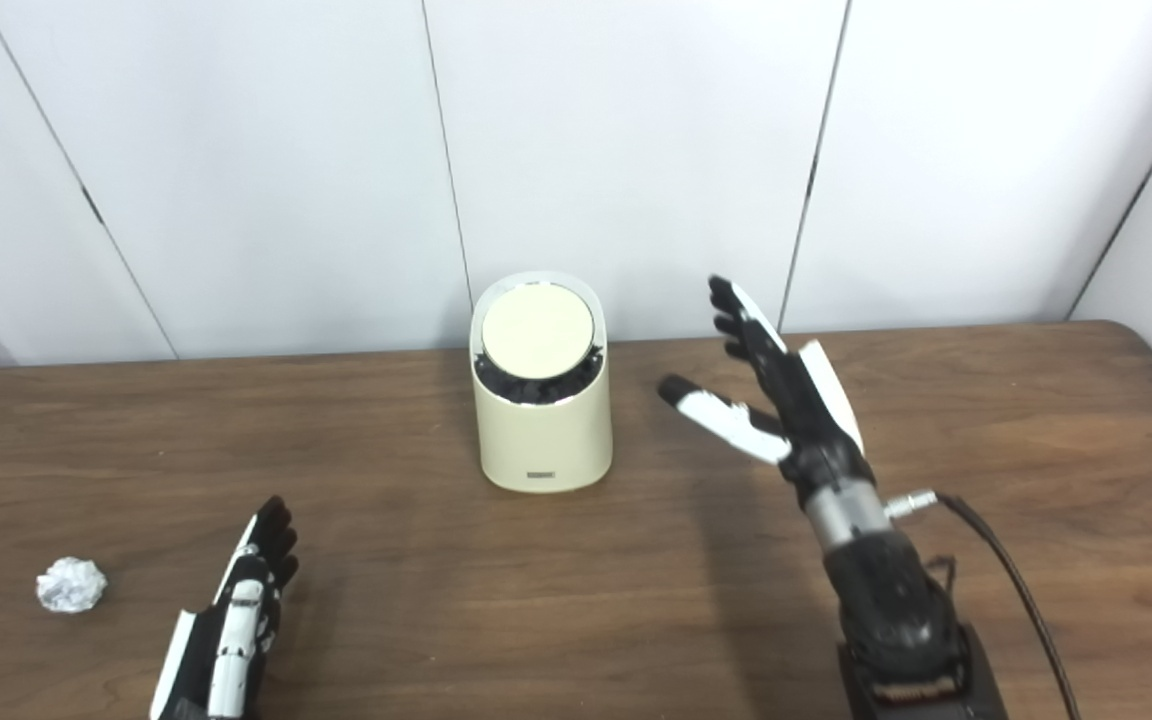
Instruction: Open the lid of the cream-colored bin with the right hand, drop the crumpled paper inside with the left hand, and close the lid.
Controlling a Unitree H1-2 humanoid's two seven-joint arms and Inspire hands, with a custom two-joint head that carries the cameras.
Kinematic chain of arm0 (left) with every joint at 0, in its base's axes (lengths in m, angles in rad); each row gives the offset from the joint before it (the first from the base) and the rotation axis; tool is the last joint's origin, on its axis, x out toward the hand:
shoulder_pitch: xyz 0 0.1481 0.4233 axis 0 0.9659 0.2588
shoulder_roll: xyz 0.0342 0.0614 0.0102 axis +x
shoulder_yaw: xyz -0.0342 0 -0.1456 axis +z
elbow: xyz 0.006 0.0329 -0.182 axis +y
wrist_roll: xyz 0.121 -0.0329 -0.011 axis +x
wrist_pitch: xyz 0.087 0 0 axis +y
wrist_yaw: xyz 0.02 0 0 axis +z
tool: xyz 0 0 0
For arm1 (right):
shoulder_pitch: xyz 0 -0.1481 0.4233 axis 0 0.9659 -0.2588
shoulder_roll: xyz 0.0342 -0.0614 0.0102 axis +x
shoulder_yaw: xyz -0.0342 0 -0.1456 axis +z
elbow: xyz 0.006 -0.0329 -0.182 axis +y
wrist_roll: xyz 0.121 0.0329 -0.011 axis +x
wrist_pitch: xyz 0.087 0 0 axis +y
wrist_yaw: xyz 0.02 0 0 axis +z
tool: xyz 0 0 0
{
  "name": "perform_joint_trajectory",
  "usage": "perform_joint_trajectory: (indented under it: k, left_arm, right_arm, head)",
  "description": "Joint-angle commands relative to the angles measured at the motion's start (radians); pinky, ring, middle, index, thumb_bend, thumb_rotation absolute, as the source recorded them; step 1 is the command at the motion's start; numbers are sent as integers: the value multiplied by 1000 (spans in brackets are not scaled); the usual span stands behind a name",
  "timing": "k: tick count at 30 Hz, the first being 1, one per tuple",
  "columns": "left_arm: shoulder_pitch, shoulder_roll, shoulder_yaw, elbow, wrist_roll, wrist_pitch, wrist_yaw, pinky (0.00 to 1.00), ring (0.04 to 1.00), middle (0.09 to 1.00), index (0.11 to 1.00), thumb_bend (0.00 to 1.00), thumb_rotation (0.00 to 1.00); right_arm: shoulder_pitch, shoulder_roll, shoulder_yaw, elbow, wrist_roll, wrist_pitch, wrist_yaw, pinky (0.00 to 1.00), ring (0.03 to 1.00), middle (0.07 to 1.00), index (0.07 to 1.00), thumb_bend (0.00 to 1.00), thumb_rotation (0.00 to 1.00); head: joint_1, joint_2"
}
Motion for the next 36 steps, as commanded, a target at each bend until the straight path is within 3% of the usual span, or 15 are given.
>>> perform_joint_trajectory:
  k: [1, 12, 19, 27, 32, 36]
  left_arm:
    - [51, -4, -7, -32, 6, -14, 7, 1000, 1000, 1000, 1000, 170, 1000]
    - [47, -3, -12, -27, 14, -15, 10, 1000, 1000, 1000, 1000, 164, 1000]
    - [46, -4, -16, -24, 12, -15, 11, 1000, 1000, 1000, 1000, 166, 1000]
    - [48, -12, -21, -25, 28, -13, 22, 1000, 1000, 1000, 1000, 182, 1000]
    - [48, -13, -27, -19, 25, -15, 31, 1000, 1000, 999, 1000, 198, 995]
    - [43, -13, -32, -7, 32, -23, 37, 1000, 990, 990, 994, 201, 984]
  right_arm:
    - [-54, -3, 8, -4, -29, 5, -15, 879, 906, 927, 929, 717, 640]
    - [-167, 0, 47, 81, -59, 38, 1, 849, 917, 941, 938, 725, 599]
    - [-264, 1, 62, 167, -53, 38, 9, 867, 938, 954, 938, 714, 509]
    - [-353, 1, 96, 244, -54, 40, 18, 904, 966, 969, 947, 749, 537]
    - [-399, -7, 128, 298, -77, 36, 25, 877, 961, 976, 952, 732, 519]
    - [-453, -22, 169, 367, -117, 9, 29, 846, 937, 959, 941, 785, 517]
  head:
    - [-1, 1]
    - [0, 0]
    - [5, 2]
    - [18, 10]
    - [36, 17]
    - [41, 15]
